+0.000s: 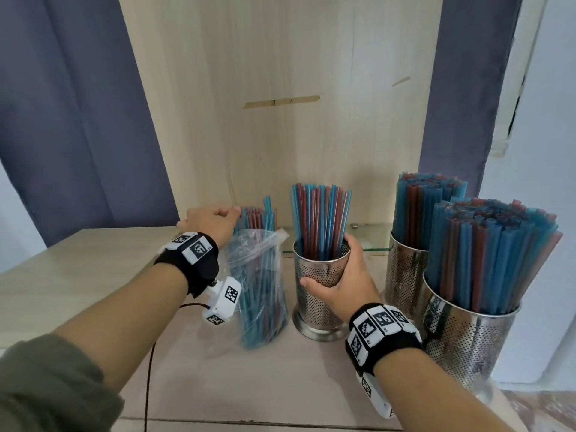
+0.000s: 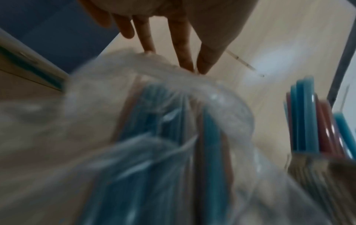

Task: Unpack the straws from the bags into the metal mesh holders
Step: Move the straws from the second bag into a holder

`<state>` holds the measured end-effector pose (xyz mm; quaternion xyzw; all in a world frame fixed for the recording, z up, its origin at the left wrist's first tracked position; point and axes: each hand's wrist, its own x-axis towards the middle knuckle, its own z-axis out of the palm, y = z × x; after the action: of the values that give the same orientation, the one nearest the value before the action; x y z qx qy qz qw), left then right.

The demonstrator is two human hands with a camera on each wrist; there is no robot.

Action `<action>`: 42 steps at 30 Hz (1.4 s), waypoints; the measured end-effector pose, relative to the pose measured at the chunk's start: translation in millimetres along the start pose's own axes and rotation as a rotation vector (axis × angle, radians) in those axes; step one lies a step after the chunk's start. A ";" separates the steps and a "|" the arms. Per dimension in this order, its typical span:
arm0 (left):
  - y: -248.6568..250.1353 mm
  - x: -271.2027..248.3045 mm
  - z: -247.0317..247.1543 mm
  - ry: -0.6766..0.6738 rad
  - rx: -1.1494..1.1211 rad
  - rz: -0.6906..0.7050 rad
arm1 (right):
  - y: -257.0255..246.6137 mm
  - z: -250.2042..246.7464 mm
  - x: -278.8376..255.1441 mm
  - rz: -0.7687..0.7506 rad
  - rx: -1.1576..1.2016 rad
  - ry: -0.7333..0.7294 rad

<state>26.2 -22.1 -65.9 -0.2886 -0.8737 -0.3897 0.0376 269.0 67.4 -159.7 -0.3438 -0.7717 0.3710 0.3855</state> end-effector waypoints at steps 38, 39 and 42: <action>-33.4 -24.2 52.3 0.006 -0.288 0.030 | -1.9 1.5 -1.2 -0.026 -0.002 0.020; -34.0 -24.6 52.6 -0.011 -0.267 -0.004 | -1.7 1.4 -1.0 -0.029 -0.004 0.019; -33.8 -29.6 51.8 -0.050 -0.224 -0.065 | -1.8 1.7 -0.9 -0.029 -0.005 0.019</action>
<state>41.1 -17.6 -132.6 -0.2723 -0.8343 -0.4786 -0.0292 267.5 65.3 -159.3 -0.3371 -0.7739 0.3600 0.3972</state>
